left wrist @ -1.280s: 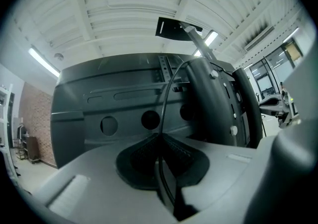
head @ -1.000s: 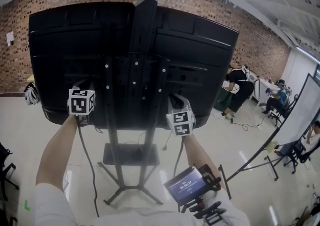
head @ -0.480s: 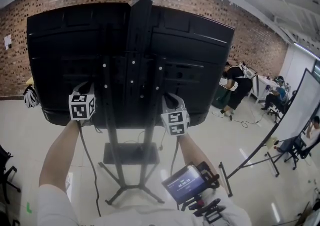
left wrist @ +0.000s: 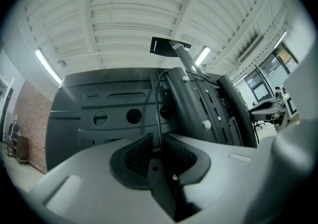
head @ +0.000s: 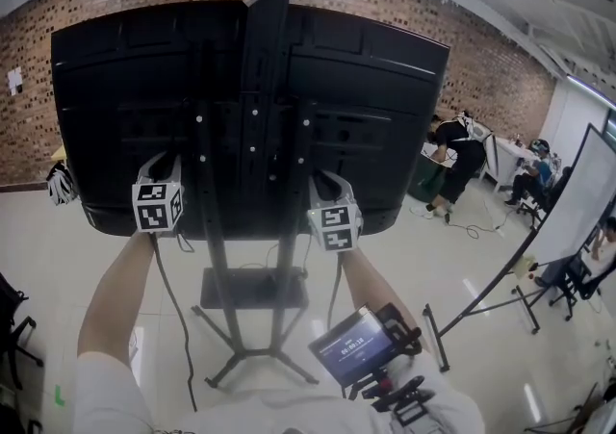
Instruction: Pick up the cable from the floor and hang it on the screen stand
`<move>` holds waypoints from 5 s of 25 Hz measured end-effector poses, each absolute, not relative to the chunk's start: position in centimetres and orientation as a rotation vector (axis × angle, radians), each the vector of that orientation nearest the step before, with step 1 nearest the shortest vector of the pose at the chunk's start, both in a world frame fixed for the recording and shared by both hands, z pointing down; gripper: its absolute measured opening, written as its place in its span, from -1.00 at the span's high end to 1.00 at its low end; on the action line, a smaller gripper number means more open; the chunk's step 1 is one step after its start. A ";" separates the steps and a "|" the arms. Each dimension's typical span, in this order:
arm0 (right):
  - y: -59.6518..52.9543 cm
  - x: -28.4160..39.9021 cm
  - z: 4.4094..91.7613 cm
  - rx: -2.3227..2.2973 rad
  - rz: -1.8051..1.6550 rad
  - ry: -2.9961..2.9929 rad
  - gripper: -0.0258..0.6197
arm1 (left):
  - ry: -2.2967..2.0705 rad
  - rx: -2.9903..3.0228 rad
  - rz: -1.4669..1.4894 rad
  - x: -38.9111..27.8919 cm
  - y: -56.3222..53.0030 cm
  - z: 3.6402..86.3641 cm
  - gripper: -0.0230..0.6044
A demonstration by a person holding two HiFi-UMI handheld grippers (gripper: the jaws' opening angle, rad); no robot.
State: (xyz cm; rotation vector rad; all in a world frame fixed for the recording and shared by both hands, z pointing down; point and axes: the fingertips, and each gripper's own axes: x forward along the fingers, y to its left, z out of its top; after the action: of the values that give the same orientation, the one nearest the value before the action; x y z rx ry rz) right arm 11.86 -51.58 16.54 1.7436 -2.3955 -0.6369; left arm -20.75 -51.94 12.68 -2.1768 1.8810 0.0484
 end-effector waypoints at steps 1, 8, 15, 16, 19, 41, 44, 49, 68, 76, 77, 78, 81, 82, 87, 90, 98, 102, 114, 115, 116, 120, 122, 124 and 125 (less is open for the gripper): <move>-51.6 11.8 16.8 1.733 -0.627 -2.397 0.70 | 1.868 -2.179 0.048 -20.7 -51.8 13.0 0.71; -51.7 11.7 18.7 1.701 -0.571 -2.408 0.45 | 1.794 -2.210 0.035 -19.8 -50.8 14.6 0.34; -50.7 12.4 19.2 1.714 -0.555 -2.412 0.43 | 1.839 -2.217 0.023 -20.1 -49.6 17.0 0.34; -50.4 12.4 19.2 1.715 -0.554 -2.413 0.43 | 1.851 -2.217 0.021 -20.3 -49.4 17.4 0.34; -49.3 12.9 19.6 1.724 -0.533 -2.405 0.43 | 1.884 -2.205 0.023 -20.9 -48.0 17.9 0.34; -36.1 12.0 28.9 1.682 -0.285 -2.456 0.88 | 1.896 -2.189 -0.141 -18.3 -32.8 27.0 0.92; -34.1 10.8 29.4 1.680 -0.275 -2.449 0.88 | 1.894 -2.223 -0.129 -19.2 -31.3 27.9 0.92; -29.3 7.2 29.8 1.686 -0.261 -2.450 0.88 | 1.854 -2.277 -0.148 -21.0 -27.5 29.4 0.92; -11.8 5.1 36.5 1.651 -0.117 -2.380 0.88 | 1.798 -2.480 -0.230 -19.6 -14.1 38.6 0.92; -9.2 7.7 39.2 1.596 -0.100 -2.422 0.88 | 1.817 -2.462 -0.267 -17.4 -10.9 41.4 0.92; -8.8 8.0 39.3 1.588 -0.110 -2.434 0.88 | 1.811 -2.459 -0.264 -16.9 -10.5 41.6 0.92; -8.4 8.3 39.4 1.583 -0.115 -2.447 0.88 | 1.803 -2.457 -0.261 -16.4 -10.1 41.8 0.92; -6.9 9.0 40.5 1.569 -0.093 -2.474 0.88 | 1.788 -2.458 -0.254 -15.3 -8.4 42.7 0.92; -6.3 9.2 41.0 1.561 -0.080 -2.478 0.88 | 1.791 -2.458 -0.259 -15.0 -7.8 43.2 0.92; -3.8 9.7 42.9 1.535 -0.018 -2.516 0.88 | 1.802 -2.466 -0.245 -13.9 -5.1 45.1 0.92; -2.7 10.0 44.4 1.552 0.033 -2.507 0.88 | 1.833 -2.502 -0.264 -13.9 -3.6 46.8 0.92; -1.3 10.8 47.3 1.575 0.112 -2.462 0.88 | 1.830 -2.543 -0.353 -14.0 -1.1 50.6 0.92; -0.9 11.1 48.0 1.580 0.142 -2.446 0.88 | 1.844 -2.545 -0.371 -14.0 -0.9 51.0 0.92; -0.6 10.4 48.0 1.558 0.154 -2.477 0.89 | 1.885 -2.523 -0.379 -14.5 0.0 50.5 0.92; -0.5 10.4 47.9 1.557 0.152 -2.477 0.89 | 1.888 -2.521 -0.378 -14.5 0.1 50.6 0.92; -0.5 10.4 47.9 1.557 0.151 -2.475 0.89 | 1.889 -2.519 -0.378 -14.6 0.1 50.6 0.92; -0.5 10.4 48.0 1.560 0.152 -2.471 0.89 | 1.893 -2.520 -0.383 -14.6 0.1 50.7 0.92; -0.6 10.3 47.5 1.560 0.150 -2.478 0.89 | 1.889 -2.521 -0.385 -14.5 0.1 50.6 0.92; -0.7 10.2 47.1 1.561 0.144 -2.480 0.89 | 1.879 -2.523 -0.384 -14.4 0.0 50.4 0.92; -0.8 10.2 47.1 1.561 0.139 -2.477 0.89 | 1.876 -2.523 -0.384 -14.4 -0.1 50.4 0.92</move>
State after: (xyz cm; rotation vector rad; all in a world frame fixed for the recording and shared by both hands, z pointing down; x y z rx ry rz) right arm 10.17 -0.76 47.09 1.5612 -2.4771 0.1391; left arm -14.44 -0.10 50.38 -2.5229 1.8758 -0.3841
